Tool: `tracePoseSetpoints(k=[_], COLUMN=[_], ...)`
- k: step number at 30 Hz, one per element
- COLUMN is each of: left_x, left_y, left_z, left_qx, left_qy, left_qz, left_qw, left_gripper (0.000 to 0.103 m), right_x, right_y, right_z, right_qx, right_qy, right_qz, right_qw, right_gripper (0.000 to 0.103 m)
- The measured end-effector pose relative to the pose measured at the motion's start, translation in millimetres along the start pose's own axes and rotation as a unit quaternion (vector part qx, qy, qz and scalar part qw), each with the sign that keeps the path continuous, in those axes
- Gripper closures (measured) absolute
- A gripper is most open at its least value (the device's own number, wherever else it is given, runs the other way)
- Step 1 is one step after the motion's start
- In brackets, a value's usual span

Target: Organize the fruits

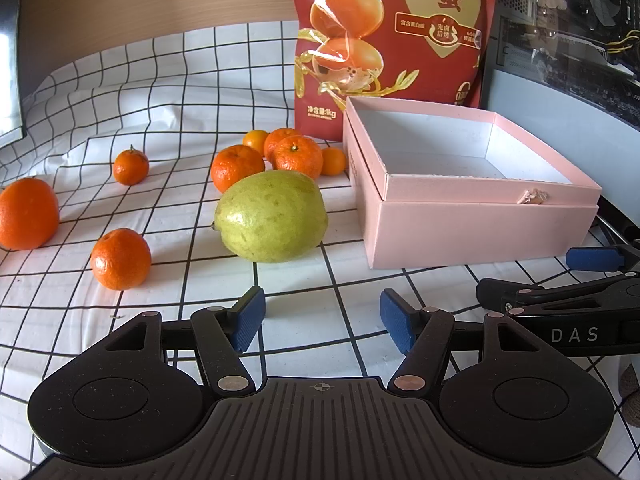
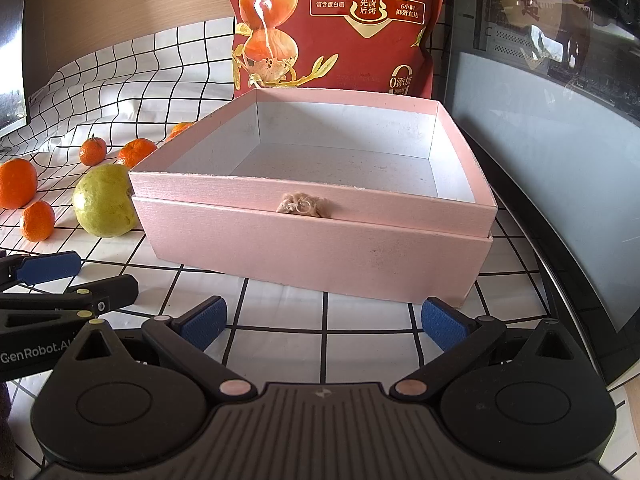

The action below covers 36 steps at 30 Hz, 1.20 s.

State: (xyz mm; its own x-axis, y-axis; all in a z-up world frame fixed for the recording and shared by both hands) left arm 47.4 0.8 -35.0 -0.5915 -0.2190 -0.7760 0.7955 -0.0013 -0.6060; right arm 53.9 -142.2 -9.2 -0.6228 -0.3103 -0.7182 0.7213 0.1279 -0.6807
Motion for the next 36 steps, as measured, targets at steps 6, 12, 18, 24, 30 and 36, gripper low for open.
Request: tracePoseSetpoints(k=[6,12,18,24,30,36], left_x=[0.0,0.8,0.8,0.8,0.8,0.0], left_y=[0.0,0.8,0.8,0.8,0.9,0.7], left_z=[0.0,0.2,0.1,0.1,0.1,0.1], left_qx=[0.0,0.0,0.0,0.0,0.0,0.005], left_qy=[0.0,0.0,0.0,0.0,0.0,-0.003], left_qz=[0.0,0.0,0.0,0.0,0.0,0.0], left_qw=[1.0,1.0,1.0,1.0,1.0,1.0], left_gripper=[0.034,0.033,0.033,0.033,0.033,0.034], right_x=[0.0,0.0,0.0,-0.1,-0.1,1.8], right_y=[0.0,0.0,-0.1,-0.1,-0.1,1.1], right_z=[0.0,0.0,0.1,0.2,0.4,0.8], right_qx=[0.0,0.0,0.0,0.0,0.0,0.0], right_qy=[0.0,0.0,0.0,0.0,0.0,0.0], right_qz=[0.0,0.0,0.0,0.0,0.0,0.0], right_qw=[1.0,1.0,1.0,1.0,1.0,1.0], right_gripper=[0.0,0.0,0.0,0.0,0.0,0.0])
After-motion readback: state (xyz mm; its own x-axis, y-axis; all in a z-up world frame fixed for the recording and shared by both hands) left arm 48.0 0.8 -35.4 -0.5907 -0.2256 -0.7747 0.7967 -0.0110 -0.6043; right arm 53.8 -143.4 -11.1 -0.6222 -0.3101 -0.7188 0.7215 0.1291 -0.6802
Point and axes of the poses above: each gripper's, at about its wrist camera, not at the fingertips, and y roughly the way its jaws point, z to its right, x to its underside, the point moved 6 cm from there along y, roughly the way its jaws point, and after that the axes turned 13 degrees about -y, right-handed, at the moved point
